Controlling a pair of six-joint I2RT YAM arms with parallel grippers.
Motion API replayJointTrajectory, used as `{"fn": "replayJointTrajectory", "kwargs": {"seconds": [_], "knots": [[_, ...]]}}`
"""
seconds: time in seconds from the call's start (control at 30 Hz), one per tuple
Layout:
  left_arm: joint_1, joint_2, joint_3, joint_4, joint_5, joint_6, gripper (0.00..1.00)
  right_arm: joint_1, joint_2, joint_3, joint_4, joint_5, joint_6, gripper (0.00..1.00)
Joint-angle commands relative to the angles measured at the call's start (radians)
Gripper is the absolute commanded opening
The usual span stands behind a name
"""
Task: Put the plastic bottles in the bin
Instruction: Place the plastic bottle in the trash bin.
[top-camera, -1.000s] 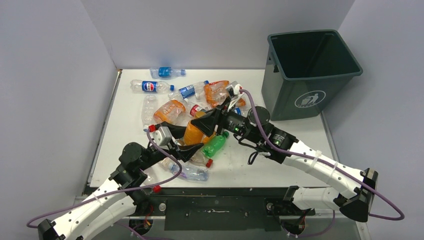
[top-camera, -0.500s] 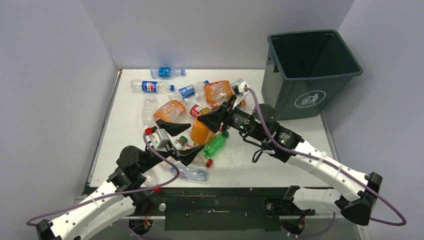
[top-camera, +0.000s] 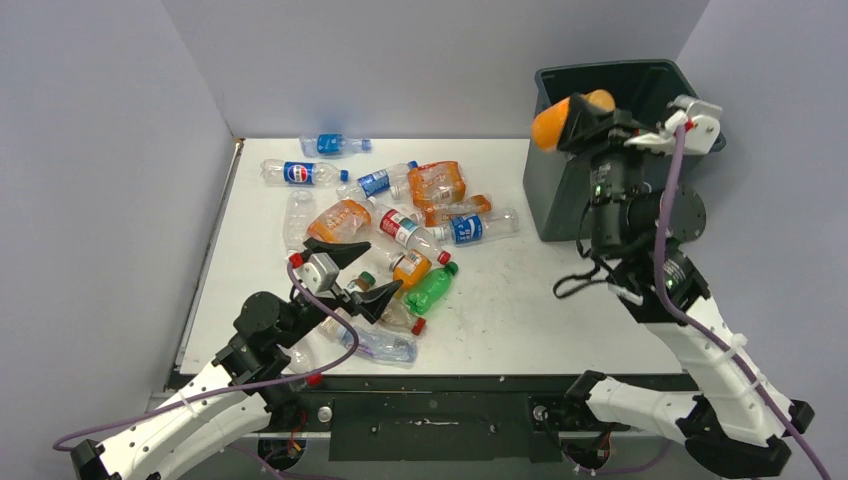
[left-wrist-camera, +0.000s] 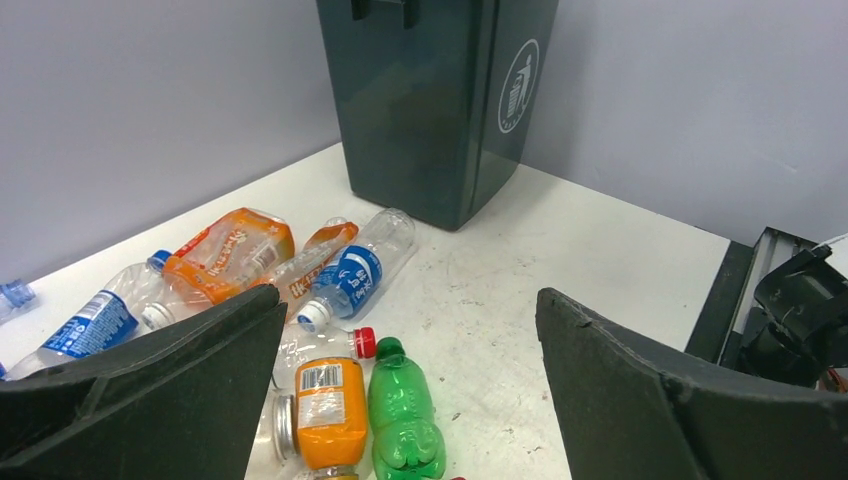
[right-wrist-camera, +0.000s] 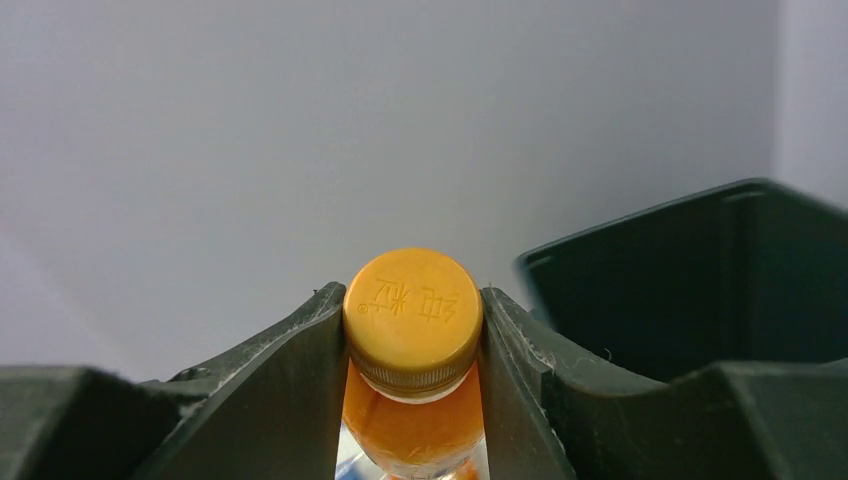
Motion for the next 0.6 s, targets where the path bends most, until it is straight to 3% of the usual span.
{"fn": "replayJointTrajectory", "kwargs": {"seconds": [0.0, 0.07, 0.3, 0.57], "knots": [[-0.005, 0.004, 0.044, -0.002, -0.036, 0.015, 0.96, -0.242, 0.136, 0.108, 0.016, 0.027, 0.033, 0.05], [-0.012, 0.015, 0.052, -0.015, -0.033, 0.019, 0.96, -0.391, 0.177, 0.152, -0.004, -0.077, 0.147, 0.05], [-0.056, 0.019, 0.067, -0.057, -0.080, 0.050, 0.96, -0.706, 0.271, 0.164, 0.062, -0.181, 0.405, 0.05], [-0.080, 0.010, 0.072, -0.077, -0.130, 0.067, 0.96, -0.852, 0.279, -0.019, 0.216, -0.267, 0.570, 0.05]]}}
